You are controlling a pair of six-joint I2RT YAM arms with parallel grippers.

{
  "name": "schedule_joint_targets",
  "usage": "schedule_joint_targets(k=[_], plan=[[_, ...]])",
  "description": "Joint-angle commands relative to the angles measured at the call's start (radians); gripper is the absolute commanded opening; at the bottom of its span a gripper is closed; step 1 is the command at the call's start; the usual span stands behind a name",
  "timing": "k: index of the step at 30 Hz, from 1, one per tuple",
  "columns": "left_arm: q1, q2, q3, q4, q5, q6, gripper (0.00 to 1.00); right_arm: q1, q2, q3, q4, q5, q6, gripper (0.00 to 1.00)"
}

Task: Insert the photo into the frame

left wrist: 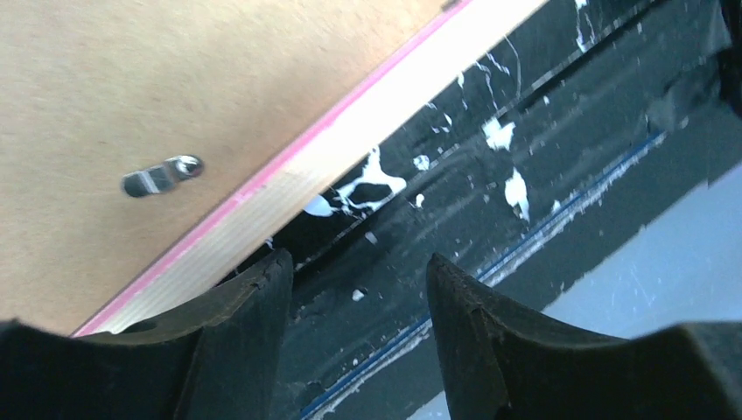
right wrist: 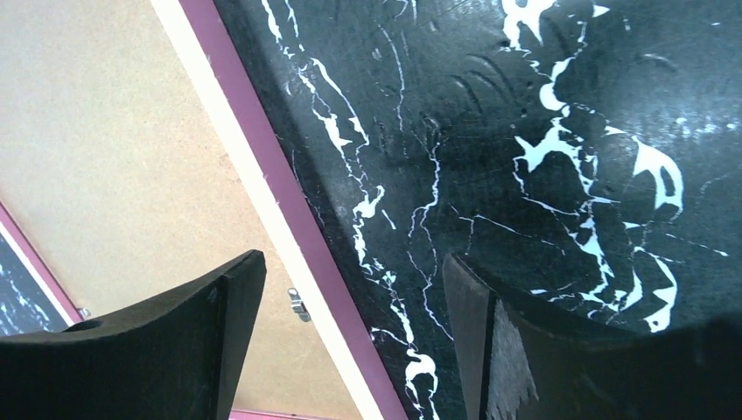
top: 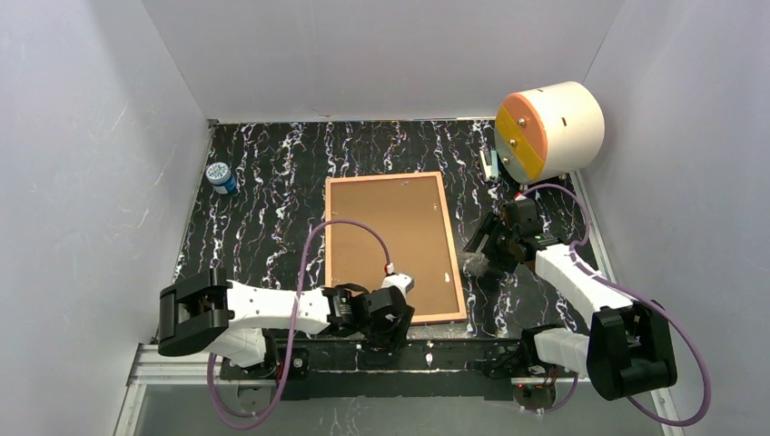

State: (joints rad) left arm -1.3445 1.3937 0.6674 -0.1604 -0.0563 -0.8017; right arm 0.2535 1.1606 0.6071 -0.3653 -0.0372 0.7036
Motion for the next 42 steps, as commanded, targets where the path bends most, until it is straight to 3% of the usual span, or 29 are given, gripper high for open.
schedule_joint_targets(k=[1, 5, 14, 20, 26, 36, 42], plan=[[0.007, -0.033, 0.005, -0.045, -0.209, -0.083, 0.55, -0.007, 0.009, -0.016, 0.053, -0.061, -0.001, 0.82], [0.040, -0.062, 0.012, -0.146, -0.392, -0.129, 0.54, -0.007, 0.028, -0.048, 0.120, -0.161, -0.016, 0.80], [0.222, -0.133, -0.093, -0.120, -0.400, -0.149, 0.54, -0.007, 0.160, -0.071, 0.257, -0.347, -0.036, 0.77], [0.328, -0.242, -0.143, -0.149, -0.440, -0.170, 0.54, 0.002, 0.165, 0.037, 0.243, -0.312, -0.044, 0.75], [0.356, -0.274, -0.176, -0.182, -0.478, -0.230, 0.56, 0.060, 0.316, 0.336, 0.223, -0.202, -0.087, 0.76], [0.383, -0.266, -0.202, -0.154, -0.505, -0.268, 0.59, 0.128, 0.879, 1.030, 0.204, -0.024, -0.280, 0.76], [0.386, -0.263, -0.231, -0.134, -0.503, -0.296, 0.60, 0.127, 1.160, 1.327, 0.274, 0.073, -0.357, 0.74]])
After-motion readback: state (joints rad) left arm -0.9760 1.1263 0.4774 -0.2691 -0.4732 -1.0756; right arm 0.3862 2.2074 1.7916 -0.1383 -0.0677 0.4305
